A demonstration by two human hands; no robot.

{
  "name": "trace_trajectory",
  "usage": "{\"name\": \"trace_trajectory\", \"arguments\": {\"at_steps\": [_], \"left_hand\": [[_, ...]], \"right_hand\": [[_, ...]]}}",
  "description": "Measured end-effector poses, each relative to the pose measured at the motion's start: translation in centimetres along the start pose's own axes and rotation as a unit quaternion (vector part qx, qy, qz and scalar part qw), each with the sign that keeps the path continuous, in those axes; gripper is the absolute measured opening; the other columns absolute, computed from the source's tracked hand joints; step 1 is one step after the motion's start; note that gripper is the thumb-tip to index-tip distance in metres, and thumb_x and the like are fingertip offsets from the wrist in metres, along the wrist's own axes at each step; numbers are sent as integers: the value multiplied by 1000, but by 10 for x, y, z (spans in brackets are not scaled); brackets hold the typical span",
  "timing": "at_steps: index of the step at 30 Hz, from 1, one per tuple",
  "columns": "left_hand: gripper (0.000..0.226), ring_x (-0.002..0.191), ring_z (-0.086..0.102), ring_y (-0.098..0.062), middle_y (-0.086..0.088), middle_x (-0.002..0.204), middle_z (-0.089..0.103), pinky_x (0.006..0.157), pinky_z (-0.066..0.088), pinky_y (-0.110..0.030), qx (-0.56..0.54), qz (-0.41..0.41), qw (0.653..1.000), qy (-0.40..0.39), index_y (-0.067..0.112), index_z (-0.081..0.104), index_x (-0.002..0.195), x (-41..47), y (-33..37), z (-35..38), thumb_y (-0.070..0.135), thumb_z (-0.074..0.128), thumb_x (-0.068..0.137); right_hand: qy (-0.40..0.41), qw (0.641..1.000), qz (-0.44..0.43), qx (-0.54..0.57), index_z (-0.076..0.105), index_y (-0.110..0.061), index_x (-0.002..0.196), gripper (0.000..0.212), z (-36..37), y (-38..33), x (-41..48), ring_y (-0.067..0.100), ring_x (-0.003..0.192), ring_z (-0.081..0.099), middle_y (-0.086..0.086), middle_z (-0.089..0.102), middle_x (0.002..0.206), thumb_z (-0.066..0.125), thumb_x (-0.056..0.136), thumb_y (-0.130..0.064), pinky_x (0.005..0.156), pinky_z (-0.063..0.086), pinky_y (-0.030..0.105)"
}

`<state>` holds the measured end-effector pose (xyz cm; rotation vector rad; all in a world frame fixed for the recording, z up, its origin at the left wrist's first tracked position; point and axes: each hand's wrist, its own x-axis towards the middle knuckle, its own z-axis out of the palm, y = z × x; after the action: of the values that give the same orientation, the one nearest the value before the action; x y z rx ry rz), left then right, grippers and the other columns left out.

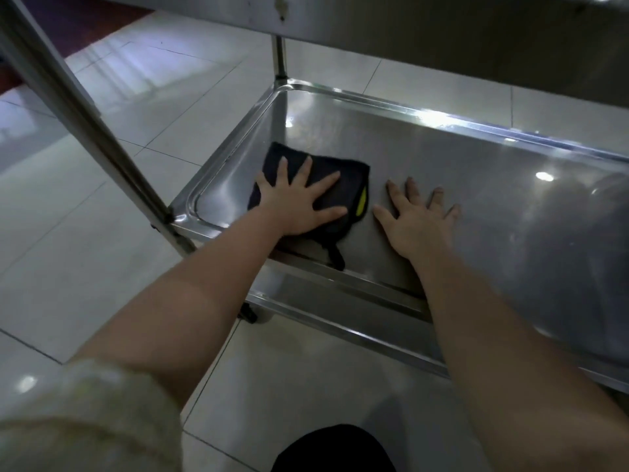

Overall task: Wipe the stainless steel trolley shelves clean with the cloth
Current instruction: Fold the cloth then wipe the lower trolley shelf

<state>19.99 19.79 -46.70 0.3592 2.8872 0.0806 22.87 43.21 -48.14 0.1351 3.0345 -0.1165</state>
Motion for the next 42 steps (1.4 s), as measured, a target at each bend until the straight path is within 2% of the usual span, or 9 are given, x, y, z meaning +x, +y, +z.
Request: {"name": "trace_trajectory", "arguments": {"at_steps": [4, 7, 10, 19, 23, 27, 34, 38, 42], "left_hand": [[81, 149, -14, -32, 11, 164, -11, 111, -5, -67, -28, 22, 999, 31, 73, -14, 134, -60, -21, 26, 101, 7, 61], [83, 149, -14, -32, 11, 163, -14, 114, -4, -65, -48, -59, 997, 0, 73, -13, 134, -67, -70, 9, 101, 16, 61], [87, 148, -17, -37, 6, 163, -19, 113, -6, -68, -23, -119, 992, -22, 70, -17, 136, -65, -82, 3, 99, 9, 58], [88, 146, -19, -41, 1, 164, -16, 106, -7, -75, -10, -5, 1000, 7, 61, -10, 144, -48, 61, 24, 96, 11, 66], [89, 149, -15, -33, 8, 164, -11, 111, -7, -67, -39, -33, 998, 21, 67, -4, 141, -63, 7, 17, 100, 20, 62], [92, 148, -17, -33, 8, 164, -15, 113, -4, -65, -43, -127, 991, -27, 65, -9, 142, -75, -63, 1, 99, 21, 62], [95, 148, -16, -37, 5, 164, -15, 113, -6, -65, -29, -129, 991, -11, 66, -12, 141, -76, -59, 7, 102, 8, 56], [98, 147, -15, -40, 4, 164, -16, 113, -5, -68, -27, -137, 990, -18, 65, -14, 141, -75, -52, 4, 103, 2, 52], [101, 145, -19, -45, 2, 163, -20, 104, -5, -76, -13, -68, 997, -19, 61, -17, 142, -67, 29, 16, 103, 5, 53]], "right_hand": [[-7, 1000, -8, 19, 2, -48, 152, 69, 0, 4, -1, 41, 148, -5, -8, -2, 165, 11, 90, -76, 113, -4, 67], [-8, 999, -9, 32, 3, -47, 152, 70, -1, 3, -3, 41, 148, -7, -7, -2, 165, 12, 90, -77, 113, -6, 66], [-14, 1000, -5, 18, 1, -46, 153, 70, -3, -1, -5, 41, 148, -7, -7, -4, 165, 10, 90, -76, 113, -6, 66], [-2, 1000, -17, 21, 2, -46, 153, 60, 0, 5, -7, 43, 147, -4, -7, -1, 165, 13, 96, -63, 112, -4, 69], [-15, 999, -15, 30, 4, -45, 153, 67, -5, 5, -8, 42, 148, -6, -7, -1, 165, 14, 92, -72, 112, -5, 67], [-30, 999, -8, 38, 4, -45, 153, 71, -10, 2, -10, 42, 148, -8, -6, -3, 165, 15, 90, -76, 112, -6, 67], [-88, 993, -76, 19, 0, -47, 153, 68, -21, 33, -17, 34, 150, -6, -8, -8, 164, 20, 93, -73, 116, -4, 63], [-78, 996, 46, -11, -2, -58, 147, 68, -15, 107, -52, 42, 148, -2, -18, -7, 162, 10, 84, -83, 110, -1, 70], [-31, 998, 53, -14, -1, -53, 150, 66, -9, 111, -67, 45, 147, -4, -13, -5, 164, 8, 89, -77, 112, -2, 70]]}}
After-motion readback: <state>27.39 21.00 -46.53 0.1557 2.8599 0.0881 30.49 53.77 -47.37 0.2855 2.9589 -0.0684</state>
